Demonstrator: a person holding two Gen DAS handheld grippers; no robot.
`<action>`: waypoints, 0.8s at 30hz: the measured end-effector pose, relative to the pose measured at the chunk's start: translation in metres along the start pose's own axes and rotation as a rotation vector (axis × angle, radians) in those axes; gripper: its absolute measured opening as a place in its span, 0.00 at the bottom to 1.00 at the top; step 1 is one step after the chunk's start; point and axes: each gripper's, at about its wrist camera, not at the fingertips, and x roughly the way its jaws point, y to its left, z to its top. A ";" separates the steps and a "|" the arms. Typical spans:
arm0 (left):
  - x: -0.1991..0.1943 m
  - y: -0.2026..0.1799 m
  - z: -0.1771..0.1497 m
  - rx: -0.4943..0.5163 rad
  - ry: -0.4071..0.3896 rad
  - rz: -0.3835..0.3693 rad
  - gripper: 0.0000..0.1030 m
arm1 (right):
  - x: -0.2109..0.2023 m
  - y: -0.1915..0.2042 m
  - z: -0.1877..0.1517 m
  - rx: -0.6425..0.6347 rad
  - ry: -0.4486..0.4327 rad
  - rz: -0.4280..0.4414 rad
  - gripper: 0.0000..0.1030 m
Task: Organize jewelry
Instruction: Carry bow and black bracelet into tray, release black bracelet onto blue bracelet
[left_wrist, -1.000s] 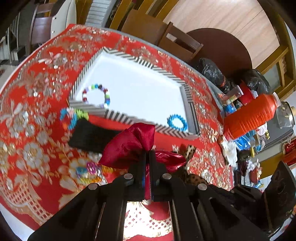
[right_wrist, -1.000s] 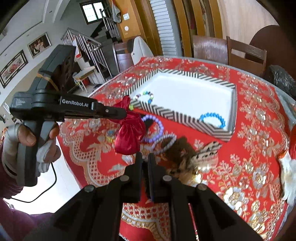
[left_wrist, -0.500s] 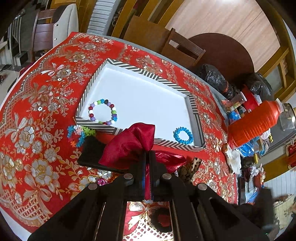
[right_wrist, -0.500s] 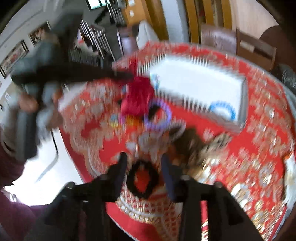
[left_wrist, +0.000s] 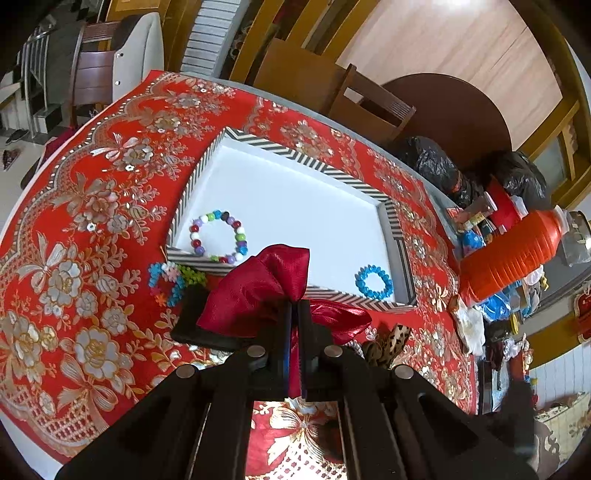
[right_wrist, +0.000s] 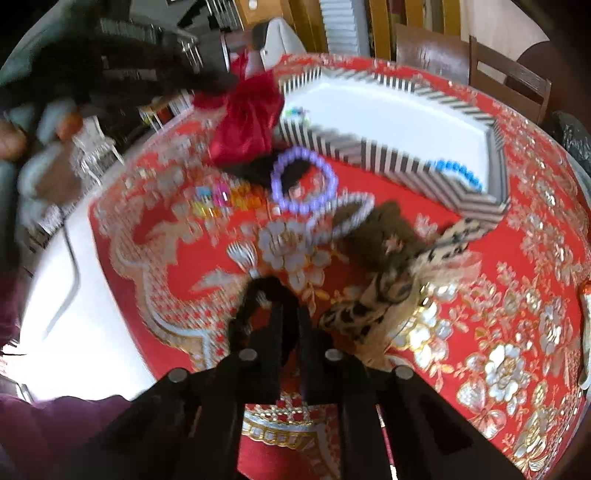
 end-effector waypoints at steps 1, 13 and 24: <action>0.000 0.001 0.001 0.001 -0.002 0.003 0.08 | -0.005 -0.001 0.005 0.002 -0.016 0.001 0.06; 0.016 0.004 0.045 0.008 -0.049 0.051 0.08 | -0.048 -0.044 0.083 0.072 -0.217 -0.092 0.06; 0.075 0.011 0.089 0.048 -0.043 0.166 0.08 | -0.003 -0.106 0.144 0.164 -0.184 -0.175 0.06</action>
